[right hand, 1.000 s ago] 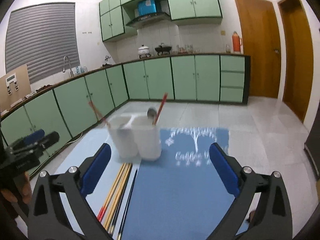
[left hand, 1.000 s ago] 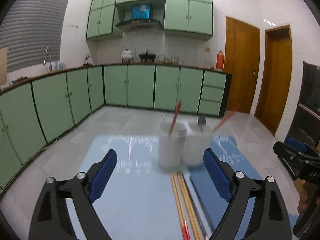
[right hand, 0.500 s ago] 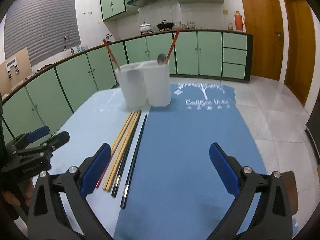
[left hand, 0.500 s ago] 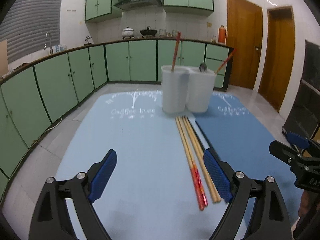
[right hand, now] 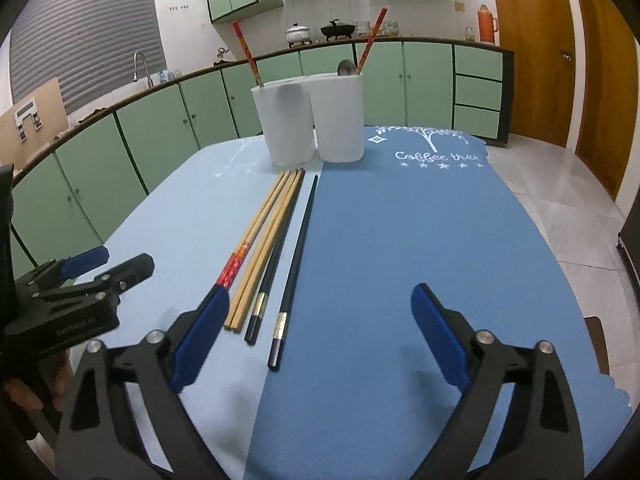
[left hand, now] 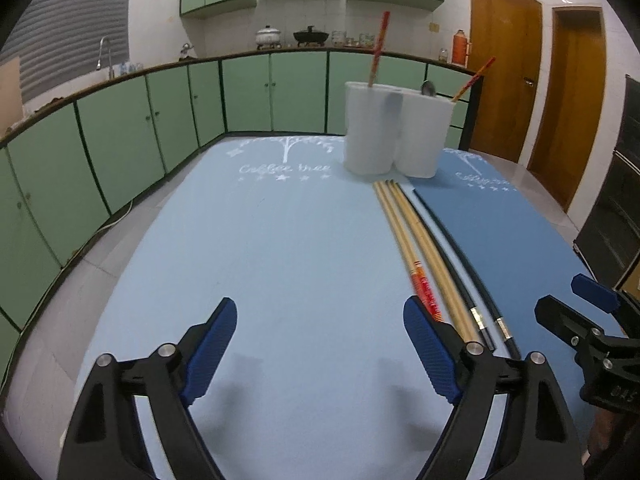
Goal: Organize utensils
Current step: 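Grasp a black chopstick with the right tool while the left tool approaches the chopsticks, then grasp a red chopstick with the left tool and lift while the right holds the black one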
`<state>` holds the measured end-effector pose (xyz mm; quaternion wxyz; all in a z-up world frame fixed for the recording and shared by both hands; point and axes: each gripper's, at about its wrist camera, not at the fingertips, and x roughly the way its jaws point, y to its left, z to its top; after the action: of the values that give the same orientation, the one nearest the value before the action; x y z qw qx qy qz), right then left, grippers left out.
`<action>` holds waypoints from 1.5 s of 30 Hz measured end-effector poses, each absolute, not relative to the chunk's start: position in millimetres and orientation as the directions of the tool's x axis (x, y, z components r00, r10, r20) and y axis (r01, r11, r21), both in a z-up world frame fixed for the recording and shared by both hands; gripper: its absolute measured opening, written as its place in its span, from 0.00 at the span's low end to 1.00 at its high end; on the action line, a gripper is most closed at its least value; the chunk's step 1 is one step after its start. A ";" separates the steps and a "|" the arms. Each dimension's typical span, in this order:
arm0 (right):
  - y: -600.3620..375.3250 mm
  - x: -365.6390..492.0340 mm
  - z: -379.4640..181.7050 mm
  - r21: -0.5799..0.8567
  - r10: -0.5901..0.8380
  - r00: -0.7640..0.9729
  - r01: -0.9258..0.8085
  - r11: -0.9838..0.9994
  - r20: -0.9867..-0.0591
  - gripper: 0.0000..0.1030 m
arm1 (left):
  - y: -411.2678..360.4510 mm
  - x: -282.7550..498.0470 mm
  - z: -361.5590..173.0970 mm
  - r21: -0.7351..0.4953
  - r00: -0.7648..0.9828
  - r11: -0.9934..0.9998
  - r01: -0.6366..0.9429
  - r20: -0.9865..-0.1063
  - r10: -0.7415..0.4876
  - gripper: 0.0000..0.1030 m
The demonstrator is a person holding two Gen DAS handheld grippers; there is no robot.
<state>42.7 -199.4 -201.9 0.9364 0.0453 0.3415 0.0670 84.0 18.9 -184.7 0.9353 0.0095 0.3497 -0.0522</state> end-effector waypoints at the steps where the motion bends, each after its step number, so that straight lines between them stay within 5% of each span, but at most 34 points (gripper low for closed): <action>1: -198.8 43.2 -204.2 0.131 0.154 0.755 -0.090 0.987 -0.638 0.80 | 22.9 84.6 -185.3 -0.020 0.748 0.995 0.096 -0.658 -0.085 0.80; 6: -193.2 42.7 -215.1 0.119 0.143 0.737 -0.086 0.989 -0.661 0.72 | 36.7 87.5 -186.8 -0.022 0.744 0.998 0.059 -0.666 -0.058 0.79; 16: -187.1 42.0 -225.7 0.080 0.106 0.717 -0.070 0.994 -0.689 0.42 | 35.1 86.5 -195.5 -0.037 0.728 0.997 0.068 -0.681 -0.075 0.79; 27: -176.3 40.6 -229.3 0.054 0.109 0.708 -0.100 0.994 -0.697 0.31 | 29.7 84.6 -194.7 -0.038 0.729 0.996 0.075 -0.680 -0.081 0.79; 33: -176.0 42.0 -229.7 0.070 0.134 0.701 -0.120 0.990 -0.700 0.06 | 25.4 82.5 -193.1 -0.040 0.731 0.995 0.088 -0.676 -0.092 0.79; 45: -213.6 43.0 -221.7 0.116 0.076 0.721 0.006 0.993 -0.689 0.06 | -7.5 77.8 -202.0 -0.062 0.692 0.982 0.177 -0.702 -0.169 0.78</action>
<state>43.0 -213.6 -221.7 0.9260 0.0548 0.3730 0.0189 77.8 -7.5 -202.0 0.9197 0.0051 0.3811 -0.0942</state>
